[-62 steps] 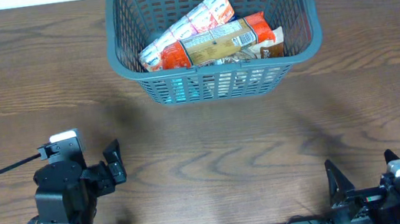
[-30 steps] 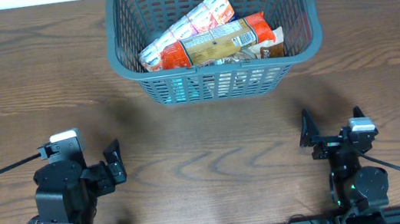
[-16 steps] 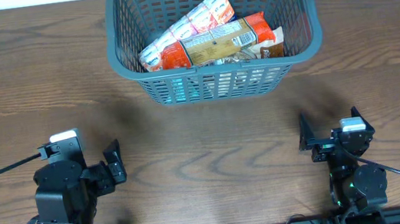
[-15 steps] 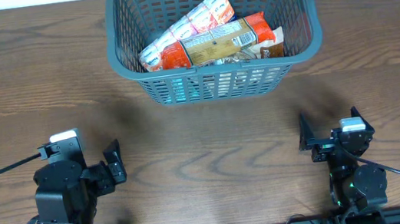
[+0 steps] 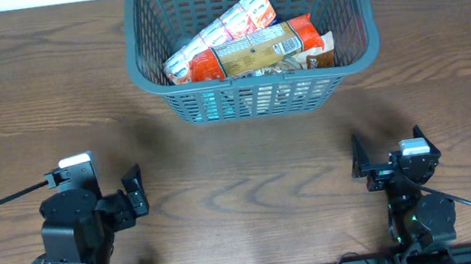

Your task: Pack container

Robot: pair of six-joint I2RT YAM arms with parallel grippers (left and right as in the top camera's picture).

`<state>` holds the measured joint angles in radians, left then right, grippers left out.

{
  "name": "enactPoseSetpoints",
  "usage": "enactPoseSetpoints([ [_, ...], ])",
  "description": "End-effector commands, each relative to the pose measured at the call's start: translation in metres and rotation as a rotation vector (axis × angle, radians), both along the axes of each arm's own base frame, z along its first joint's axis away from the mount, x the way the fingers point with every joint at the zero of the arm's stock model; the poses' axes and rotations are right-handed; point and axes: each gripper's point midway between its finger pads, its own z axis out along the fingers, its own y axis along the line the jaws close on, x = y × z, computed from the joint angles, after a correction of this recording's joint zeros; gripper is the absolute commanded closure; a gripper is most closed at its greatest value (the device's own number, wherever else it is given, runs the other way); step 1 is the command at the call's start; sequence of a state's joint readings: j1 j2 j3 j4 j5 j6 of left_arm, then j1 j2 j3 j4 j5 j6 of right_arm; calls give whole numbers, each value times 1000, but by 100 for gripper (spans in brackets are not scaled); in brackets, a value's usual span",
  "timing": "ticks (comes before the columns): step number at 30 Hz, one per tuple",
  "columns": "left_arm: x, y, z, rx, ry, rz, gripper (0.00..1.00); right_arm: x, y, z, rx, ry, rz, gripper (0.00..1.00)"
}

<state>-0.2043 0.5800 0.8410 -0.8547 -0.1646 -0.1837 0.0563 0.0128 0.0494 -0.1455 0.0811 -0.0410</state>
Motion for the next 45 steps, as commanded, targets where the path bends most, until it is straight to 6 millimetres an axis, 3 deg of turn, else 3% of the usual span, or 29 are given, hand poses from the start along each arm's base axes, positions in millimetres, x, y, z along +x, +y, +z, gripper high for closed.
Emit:
enactPoseSetpoints([
  [1,0,0,0,-5,-3,6,1,0,0,-3,-16,3,3,1],
  [8,0,0,0,-5,-4,6,2,0,0,-3,-16,3,3,1],
  [12,-8,5,10,31,-55,-9,1,0,0,-3,-15,3,3,1],
  [16,-18,8,22,16,-170,-5,2,0,0,-3,-15,3,3,1],
  [21,-4,11,31,-20,-439,28,1,0,0,-3,-15,3,3,1],
  [28,19,24,17,-51,-694,115,2,0,0,-3,-16,3,3,1],
  [34,25,43,3,-37,-805,217,1,0,0,-3,-16,3,3,1],
  [45,30,44,-44,-20,-708,221,2,0,0,-3,-16,3,3,1],
])
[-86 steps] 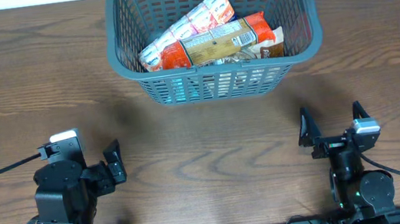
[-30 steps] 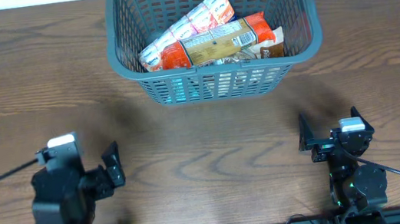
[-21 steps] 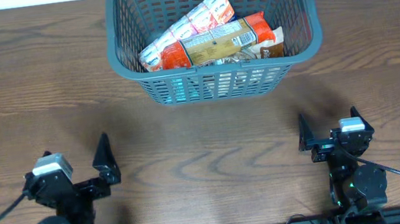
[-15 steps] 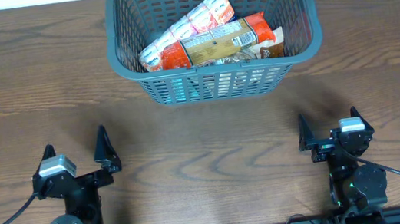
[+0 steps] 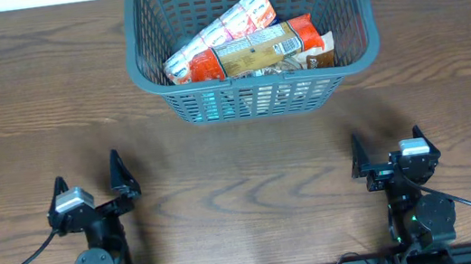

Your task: Pack container

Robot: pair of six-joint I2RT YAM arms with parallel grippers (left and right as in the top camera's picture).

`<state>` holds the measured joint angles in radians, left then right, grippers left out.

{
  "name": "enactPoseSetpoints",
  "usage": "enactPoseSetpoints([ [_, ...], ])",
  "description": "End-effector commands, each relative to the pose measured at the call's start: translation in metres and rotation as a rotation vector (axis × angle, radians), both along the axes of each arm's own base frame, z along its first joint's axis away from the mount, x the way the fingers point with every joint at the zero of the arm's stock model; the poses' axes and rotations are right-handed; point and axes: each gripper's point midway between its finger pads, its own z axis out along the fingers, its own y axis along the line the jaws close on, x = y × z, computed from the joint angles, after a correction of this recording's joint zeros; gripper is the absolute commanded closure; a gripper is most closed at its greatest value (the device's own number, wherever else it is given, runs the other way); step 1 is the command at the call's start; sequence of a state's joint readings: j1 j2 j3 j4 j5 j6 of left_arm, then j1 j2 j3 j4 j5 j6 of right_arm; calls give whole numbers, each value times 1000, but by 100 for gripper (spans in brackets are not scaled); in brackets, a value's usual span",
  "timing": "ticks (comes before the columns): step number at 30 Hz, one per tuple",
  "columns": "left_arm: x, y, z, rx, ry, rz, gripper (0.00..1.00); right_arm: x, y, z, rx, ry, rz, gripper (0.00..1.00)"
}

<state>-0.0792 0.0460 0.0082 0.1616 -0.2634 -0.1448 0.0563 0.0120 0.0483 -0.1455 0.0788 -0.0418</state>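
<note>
A grey plastic basket (image 5: 144,44) stands at the back middle of the wooden table. Inside it lie several snack packets, among them an orange and white one (image 5: 221,35) and a long one with a label (image 5: 265,46). My left gripper (image 5: 88,177) sits low at the front left, far from the basket, open and holding nothing. At the front right, my right gripper (image 5: 387,145) is also open and holds nothing.
The wooden table (image 5: 241,177) stretches between the basket and both arms. A black cable runs off from the left arm's base toward the left edge.
My left arm has changed pose: its gripper was turned to the right near its base, and now it points away from the front edge with its fingers spread. The right arm and the basket have not moved.
</note>
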Motion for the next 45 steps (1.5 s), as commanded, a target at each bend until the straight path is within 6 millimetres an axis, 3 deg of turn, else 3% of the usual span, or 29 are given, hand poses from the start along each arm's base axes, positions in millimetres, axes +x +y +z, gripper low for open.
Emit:
enactPoseSetpoints([
  [1,-2,4,-4,5,13,20,2,0,-1,-3,-15,3,1,1],
  [5,-2,-3,-22,11,87,-24,1,0,-1,-3,-15,3,1,1],
  [9,0,-32,-48,10,191,-190,2,0,-1,-3,-15,3,1,1],
  [12,-1,-55,-48,28,191,-329,1,0,-1,-3,-15,3,1,1],
  [20,-5,-82,-44,172,173,-493,2,0,-1,-3,-15,3,1,1],
  [34,-5,-85,-43,356,165,-511,2,0,-1,-3,-15,3,1,1],
  [45,-10,-102,-43,385,152,-579,2,0,-1,-3,-15,3,1,1],
])
